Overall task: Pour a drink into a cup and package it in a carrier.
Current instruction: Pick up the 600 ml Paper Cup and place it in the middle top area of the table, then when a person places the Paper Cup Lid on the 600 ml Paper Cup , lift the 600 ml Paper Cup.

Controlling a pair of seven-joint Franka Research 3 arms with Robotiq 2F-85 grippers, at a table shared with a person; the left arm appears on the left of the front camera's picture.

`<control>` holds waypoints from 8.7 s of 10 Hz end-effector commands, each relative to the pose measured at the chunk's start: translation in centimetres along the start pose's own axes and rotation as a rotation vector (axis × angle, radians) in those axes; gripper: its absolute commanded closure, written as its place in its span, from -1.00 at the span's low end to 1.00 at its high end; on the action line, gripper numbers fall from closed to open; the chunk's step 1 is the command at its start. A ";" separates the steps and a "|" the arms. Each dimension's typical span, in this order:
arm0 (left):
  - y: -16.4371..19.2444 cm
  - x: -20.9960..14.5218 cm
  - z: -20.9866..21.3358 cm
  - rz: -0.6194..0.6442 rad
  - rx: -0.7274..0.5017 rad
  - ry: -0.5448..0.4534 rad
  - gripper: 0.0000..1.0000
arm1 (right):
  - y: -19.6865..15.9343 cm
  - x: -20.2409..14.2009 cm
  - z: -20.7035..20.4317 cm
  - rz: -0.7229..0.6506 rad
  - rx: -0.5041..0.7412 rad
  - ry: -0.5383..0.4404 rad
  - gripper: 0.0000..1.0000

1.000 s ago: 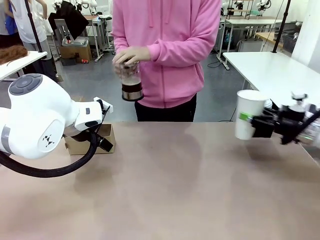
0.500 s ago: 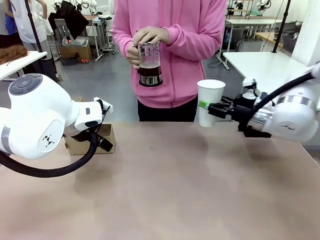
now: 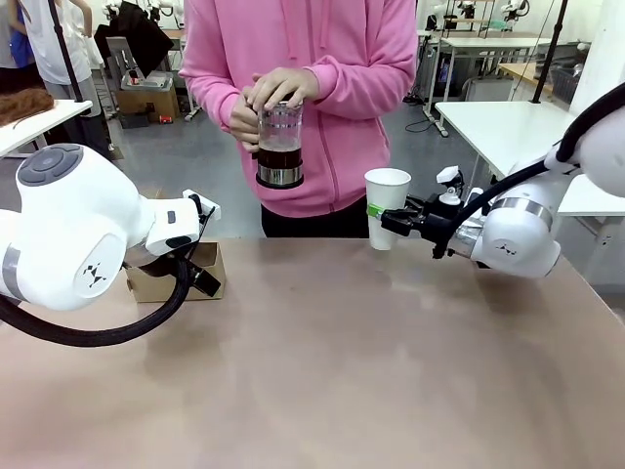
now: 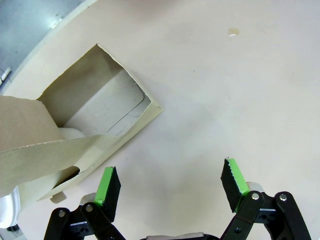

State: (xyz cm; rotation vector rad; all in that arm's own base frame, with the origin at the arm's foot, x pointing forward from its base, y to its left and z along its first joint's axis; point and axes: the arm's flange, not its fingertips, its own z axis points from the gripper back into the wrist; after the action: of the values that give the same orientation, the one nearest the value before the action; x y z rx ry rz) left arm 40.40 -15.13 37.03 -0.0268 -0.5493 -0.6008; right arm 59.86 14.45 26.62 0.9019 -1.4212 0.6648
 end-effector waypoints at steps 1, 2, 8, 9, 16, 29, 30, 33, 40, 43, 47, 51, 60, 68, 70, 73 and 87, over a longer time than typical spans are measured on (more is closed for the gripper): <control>0.0 0.0 0.0 0.000 -0.001 -0.001 -1.00 | -0.7 0.0 -0.5 0.012 -0.029 -0.021 -0.60; 0.0 0.0 0.0 0.000 -0.001 -0.001 -1.00 | -0.8 -0.1 -0.3 0.003 -0.007 -0.025 -0.60; 0.0 0.0 0.0 0.000 -0.001 -0.001 -1.00 | -0.8 -0.5 0.2 -0.001 -0.006 -0.002 -0.60; 0.0 0.0 0.0 0.000 -0.001 -0.001 -1.00 | -0.8 -0.5 0.2 -0.001 -0.006 -0.002 -0.60; 0.0 0.0 0.0 0.000 -0.001 -0.001 -1.00 | -0.8 -0.5 0.2 -0.001 -0.006 -0.002 -0.60; 0.0 0.0 0.0 0.000 -0.001 -0.001 -1.00 | -0.8 -0.5 0.2 -0.001 -0.006 -0.002 -0.60; 0.0 0.0 0.0 0.000 -0.001 -0.001 -1.00 | -0.8 -0.5 0.2 -0.001 -0.006 -0.002 -0.60; 0.0 0.0 0.0 0.000 -0.001 -0.001 -1.00 | -0.8 -0.5 0.2 -0.001 -0.006 -0.002 -0.60; 0.0 0.0 0.0 0.000 -0.001 -0.001 -1.00 | -0.8 -0.5 0.2 -0.001 -0.006 -0.002 -0.60; 0.0 0.0 0.0 0.000 -0.001 -0.001 -1.00 | -0.8 -0.5 0.2 -0.001 -0.006 -0.002 -0.60; 0.0 0.0 0.0 0.000 -0.001 -0.001 -1.00 | -0.8 -0.5 0.2 -0.001 -0.006 -0.002 -0.60; 0.0 0.0 0.0 0.000 -0.001 -0.001 -1.00 | -0.8 -0.5 0.2 -0.001 -0.006 -0.002 -0.60; 0.0 0.0 0.0 0.000 -0.001 -0.001 -1.00 | -0.8 -0.5 0.2 -0.001 -0.006 -0.002 -0.60; 0.0 0.0 0.0 0.000 -0.001 -0.001 -1.00 | -0.8 -0.5 0.2 -0.001 -0.006 -0.002 -0.60; 0.0 0.0 0.0 0.000 -0.001 -0.001 -1.00 | -0.8 -0.5 0.2 -0.001 -0.006 -0.002 -0.60; 0.0 0.0 0.0 0.000 -0.001 -0.001 -1.00 | -0.8 -0.5 0.2 -0.001 -0.006 -0.002 -0.60; 0.0 0.0 0.0 0.000 -0.001 -0.001 -1.00 | -0.8 -0.5 0.2 -0.001 -0.006 -0.002 -0.60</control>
State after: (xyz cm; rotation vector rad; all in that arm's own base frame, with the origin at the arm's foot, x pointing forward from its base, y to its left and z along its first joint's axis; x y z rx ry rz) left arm 40.40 -15.13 37.03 -0.0268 -0.5493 -0.6008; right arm 60.29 13.47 25.45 0.9064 -1.4115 0.6717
